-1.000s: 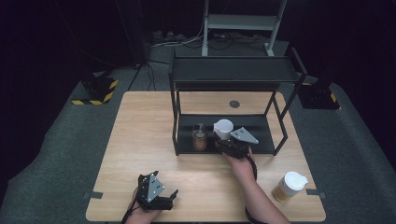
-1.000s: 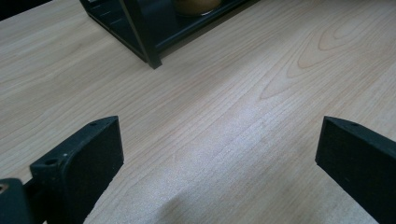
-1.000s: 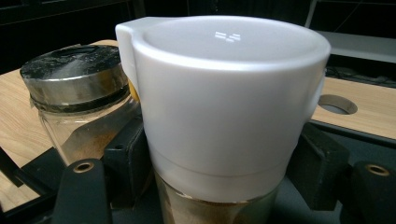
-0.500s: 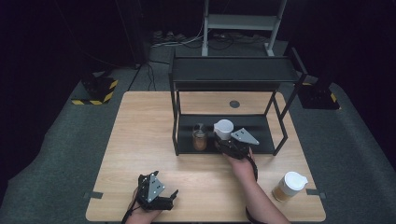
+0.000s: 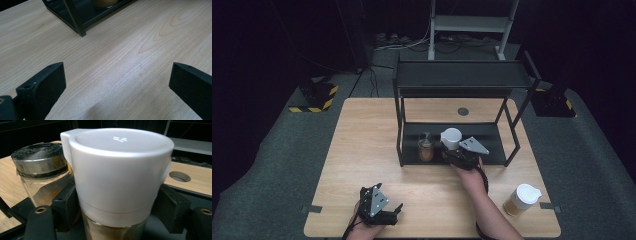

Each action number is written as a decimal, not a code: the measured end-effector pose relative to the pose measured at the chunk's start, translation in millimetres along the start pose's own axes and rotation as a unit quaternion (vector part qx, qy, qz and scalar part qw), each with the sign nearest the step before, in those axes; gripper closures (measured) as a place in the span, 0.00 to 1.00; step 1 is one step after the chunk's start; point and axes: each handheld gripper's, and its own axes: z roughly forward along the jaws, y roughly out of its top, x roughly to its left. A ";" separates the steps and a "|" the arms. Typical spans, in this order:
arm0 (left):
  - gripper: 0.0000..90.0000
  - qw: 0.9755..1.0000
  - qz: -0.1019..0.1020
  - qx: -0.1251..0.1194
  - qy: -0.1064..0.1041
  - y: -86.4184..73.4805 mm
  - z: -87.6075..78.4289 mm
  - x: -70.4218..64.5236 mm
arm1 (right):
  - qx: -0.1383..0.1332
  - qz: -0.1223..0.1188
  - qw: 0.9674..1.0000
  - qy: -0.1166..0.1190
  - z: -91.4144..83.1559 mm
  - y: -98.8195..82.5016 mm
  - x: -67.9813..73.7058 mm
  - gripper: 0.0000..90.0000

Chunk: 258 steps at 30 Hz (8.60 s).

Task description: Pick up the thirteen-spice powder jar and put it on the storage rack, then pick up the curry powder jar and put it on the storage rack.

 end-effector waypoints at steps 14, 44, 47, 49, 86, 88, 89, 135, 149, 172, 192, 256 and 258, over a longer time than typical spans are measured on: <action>0.01 1.000 0.000 0.000 0.000 -0.1 0.0 0.2 | 0.002 0.020 1.000 -0.009 -4.2 4.3 3.7 0.00; 0.01 1.000 0.004 0.001 0.000 0.3 0.3 -0.9 | -0.001 0.014 1.000 -0.001 -43.6 -2.3 9.0 0.00; 0.01 1.000 0.003 0.001 0.000 0.4 0.4 -0.9 | -0.002 0.011 1.000 -0.001 -48.5 -4.2 10.5 0.00; 0.01 1.000 0.002 0.001 0.000 0.4 0.4 -0.7 | -0.003 0.009 1.000 0.000 -52.2 -5.1 11.4 0.00; 0.01 1.000 0.008 -0.002 0.001 -0.5 -0.3 -2.1 | 0.004 -0.059 0.998 0.008 -132.3 -41.8 31.8 0.00; 0.01 1.000 0.010 -0.002 0.002 -0.7 -0.5 -2.5 | 0.011 -0.066 0.998 0.008 -139.4 -45.8 32.4 0.00; 0.01 1.000 0.010 -0.002 0.002 -0.7 -0.5 -2.6 | 0.012 -0.067 0.998 0.007 -141.8 -47.1 32.8 0.00; 0.01 1.000 0.017 -0.004 0.002 -1.6 -1.0 -4.9 | 0.033 -0.105 0.994 0.002 -156.8 -65.6 46.7 0.00; 0.01 1.000 0.016 -0.006 -0.001 -2.3 -1.3 -3.8 | -0.015 -0.115 0.993 0.021 -185.0 -46.2 48.1 0.00; 0.01 1.000 0.017 -0.007 -0.004 -2.7 -1.5 -2.4 | -0.030 -0.102 0.994 -0.015 -212.5 -37.6 31.3 0.00; 0.01 1.000 0.018 -0.008 -0.006 -3.0 -1.8 -1.9 | -0.044 -0.080 0.994 -0.053 -238.0 -39.0 12.0 0.00; 0.01 1.000 0.022 -0.009 -0.012 -3.3 -1.9 -0.4 | -0.010 -0.001 0.992 -0.122 -253.1 -75.3 -18.8 0.00; 0.01 1.000 0.022 -0.009 -0.013 -3.3 -1.9 -0.5 | -0.007 0.006 0.993 -0.120 -251.9 -77.6 -20.5 0.00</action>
